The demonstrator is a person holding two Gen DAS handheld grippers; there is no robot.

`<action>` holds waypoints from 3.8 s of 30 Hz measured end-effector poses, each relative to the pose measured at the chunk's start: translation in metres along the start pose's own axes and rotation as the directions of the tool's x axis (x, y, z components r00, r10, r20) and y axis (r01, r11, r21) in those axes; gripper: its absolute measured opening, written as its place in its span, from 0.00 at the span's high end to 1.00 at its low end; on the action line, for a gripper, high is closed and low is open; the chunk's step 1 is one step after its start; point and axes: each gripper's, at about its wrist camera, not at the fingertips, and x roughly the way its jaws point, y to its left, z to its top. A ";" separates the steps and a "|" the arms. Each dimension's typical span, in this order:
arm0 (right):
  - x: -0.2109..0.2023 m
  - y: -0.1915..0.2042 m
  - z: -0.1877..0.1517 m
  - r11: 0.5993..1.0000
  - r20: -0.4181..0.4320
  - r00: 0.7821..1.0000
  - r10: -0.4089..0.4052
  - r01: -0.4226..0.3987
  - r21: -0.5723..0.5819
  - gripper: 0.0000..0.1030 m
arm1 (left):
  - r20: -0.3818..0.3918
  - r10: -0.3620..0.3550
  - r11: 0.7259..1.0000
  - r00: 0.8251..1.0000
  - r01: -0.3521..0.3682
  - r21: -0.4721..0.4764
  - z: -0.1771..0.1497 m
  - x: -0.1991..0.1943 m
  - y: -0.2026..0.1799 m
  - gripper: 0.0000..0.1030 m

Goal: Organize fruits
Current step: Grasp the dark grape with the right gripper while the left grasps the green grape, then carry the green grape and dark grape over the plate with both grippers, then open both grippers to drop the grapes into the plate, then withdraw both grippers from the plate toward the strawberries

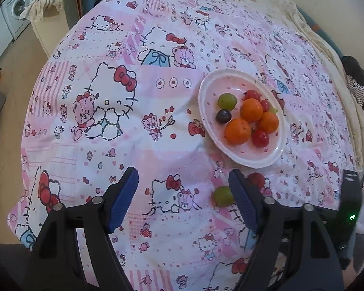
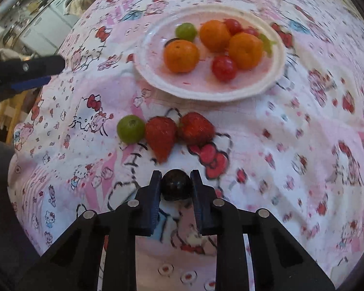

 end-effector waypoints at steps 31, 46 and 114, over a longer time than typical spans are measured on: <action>-0.057 -0.047 0.016 0.936 0.246 0.952 0.180 -0.242 0.255 0.76 | -0.194 0.016 0.914 0.981 0.064 0.401 -0.044 0.080 -0.078 0.66; -0.061 -0.049 0.014 0.936 0.258 0.953 0.159 -0.229 0.269 0.76 | -0.173 -0.020 0.932 0.985 0.081 0.354 -0.032 0.059 -0.064 0.78; -0.103 -0.092 0.096 0.953 0.413 0.911 -0.013 -0.113 0.280 0.00 | 0.264 0.027 0.978 0.964 -0.080 0.192 0.076 -0.020 -0.041 0.29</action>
